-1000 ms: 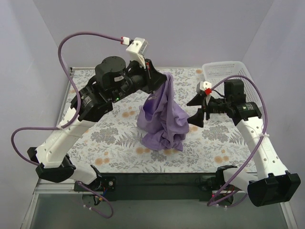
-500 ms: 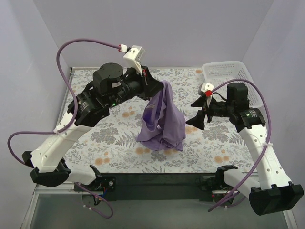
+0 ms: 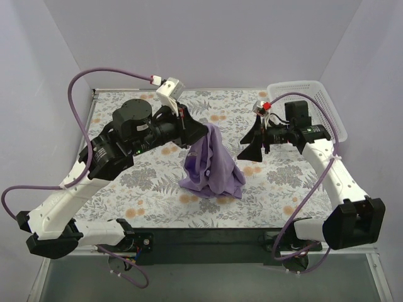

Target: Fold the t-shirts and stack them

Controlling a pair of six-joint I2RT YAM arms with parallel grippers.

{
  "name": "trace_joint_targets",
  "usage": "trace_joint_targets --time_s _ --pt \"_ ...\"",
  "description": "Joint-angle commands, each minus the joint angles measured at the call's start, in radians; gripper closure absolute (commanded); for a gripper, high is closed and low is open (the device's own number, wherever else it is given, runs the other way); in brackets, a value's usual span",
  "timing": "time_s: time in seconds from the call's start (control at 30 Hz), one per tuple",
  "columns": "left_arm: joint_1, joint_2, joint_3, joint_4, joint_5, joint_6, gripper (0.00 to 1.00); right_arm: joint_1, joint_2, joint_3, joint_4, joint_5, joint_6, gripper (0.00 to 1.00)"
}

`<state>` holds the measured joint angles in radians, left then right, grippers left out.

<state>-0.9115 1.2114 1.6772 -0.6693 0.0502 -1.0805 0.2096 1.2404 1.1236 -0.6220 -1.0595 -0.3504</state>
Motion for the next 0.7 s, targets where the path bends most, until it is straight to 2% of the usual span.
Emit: trace_joint_targets --time_s 0.0,0.1,0.17,0.4,0.5,0.63,0.67 --pt "0.005 -0.076 -0.057 0.02 0.082 0.019 1.0 -0.003 0.074 0.099 0.05 -0.179 -0.022 0.03" --pt "0.005 -0.111 -0.111 0.02 0.109 0.025 1.0 0.011 0.158 0.125 0.047 -0.302 -0.087 0.03" --pt "0.005 -0.125 -0.131 0.019 0.114 0.024 1.0 0.046 0.188 0.131 0.042 -0.31 -0.099 0.04" --pt "0.005 -0.161 -0.18 0.03 0.102 0.013 1.0 0.188 0.229 0.099 0.036 -0.11 -0.153 0.05" --pt "0.005 -0.164 -0.189 0.037 0.109 0.001 1.0 0.217 0.27 0.125 0.036 -0.036 -0.153 0.09" --pt "0.005 -0.174 -0.201 0.039 0.108 -0.015 1.0 0.232 0.313 0.156 0.031 0.007 -0.142 0.28" --pt "0.005 -0.179 -0.205 0.04 0.106 -0.018 1.0 0.232 0.32 0.163 0.03 0.012 -0.139 0.46"
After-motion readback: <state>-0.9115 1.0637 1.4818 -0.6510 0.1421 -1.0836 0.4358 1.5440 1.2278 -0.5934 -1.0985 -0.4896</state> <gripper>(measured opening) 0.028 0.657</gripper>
